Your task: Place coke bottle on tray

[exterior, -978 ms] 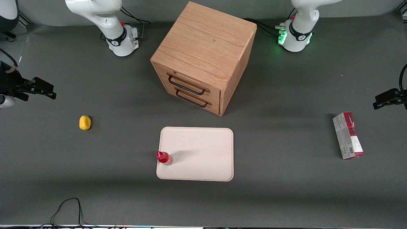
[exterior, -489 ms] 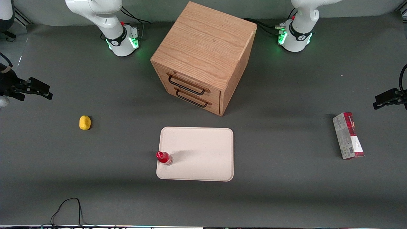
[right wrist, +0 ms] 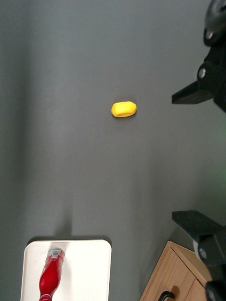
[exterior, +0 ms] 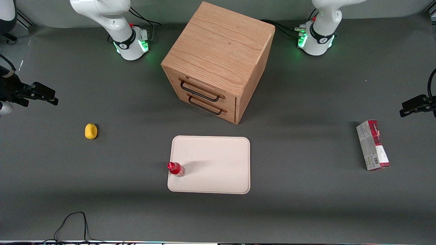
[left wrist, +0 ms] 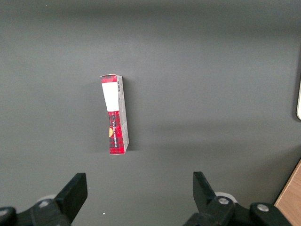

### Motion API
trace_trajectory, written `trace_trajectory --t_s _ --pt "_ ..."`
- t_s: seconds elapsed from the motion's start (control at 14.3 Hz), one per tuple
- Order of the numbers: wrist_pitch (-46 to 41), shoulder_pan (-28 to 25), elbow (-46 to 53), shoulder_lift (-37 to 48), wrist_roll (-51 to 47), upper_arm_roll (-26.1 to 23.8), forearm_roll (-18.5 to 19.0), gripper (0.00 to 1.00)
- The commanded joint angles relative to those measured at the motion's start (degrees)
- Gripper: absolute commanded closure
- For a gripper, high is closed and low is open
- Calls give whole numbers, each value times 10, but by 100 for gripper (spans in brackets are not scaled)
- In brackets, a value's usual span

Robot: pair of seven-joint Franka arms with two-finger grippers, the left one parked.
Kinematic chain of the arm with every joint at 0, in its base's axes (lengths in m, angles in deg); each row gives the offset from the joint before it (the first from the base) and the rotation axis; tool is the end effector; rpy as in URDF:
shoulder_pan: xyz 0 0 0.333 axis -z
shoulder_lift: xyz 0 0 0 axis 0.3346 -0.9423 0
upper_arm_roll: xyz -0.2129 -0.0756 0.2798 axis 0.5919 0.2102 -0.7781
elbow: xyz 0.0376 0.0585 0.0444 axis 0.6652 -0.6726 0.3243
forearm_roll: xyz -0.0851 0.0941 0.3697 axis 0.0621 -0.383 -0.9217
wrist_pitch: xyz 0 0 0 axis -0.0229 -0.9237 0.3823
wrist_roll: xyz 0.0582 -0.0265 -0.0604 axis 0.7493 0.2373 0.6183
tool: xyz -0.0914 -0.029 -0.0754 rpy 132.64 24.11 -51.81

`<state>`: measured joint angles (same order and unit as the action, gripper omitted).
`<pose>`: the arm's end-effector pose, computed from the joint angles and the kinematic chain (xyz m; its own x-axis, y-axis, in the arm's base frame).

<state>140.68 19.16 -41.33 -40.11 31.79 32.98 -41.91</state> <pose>0.5565 -0.0172 0.6476 0.9995 0.0118 -0.0291 0.0124 -0.9997 0.0205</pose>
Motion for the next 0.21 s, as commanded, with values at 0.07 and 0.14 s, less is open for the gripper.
trace_trajectory --t_s 0.07,0.14 --pt "-14 -11 9 1 -11 13 1 0" --pt "-14 -11 9 1 -10 13 1 0"
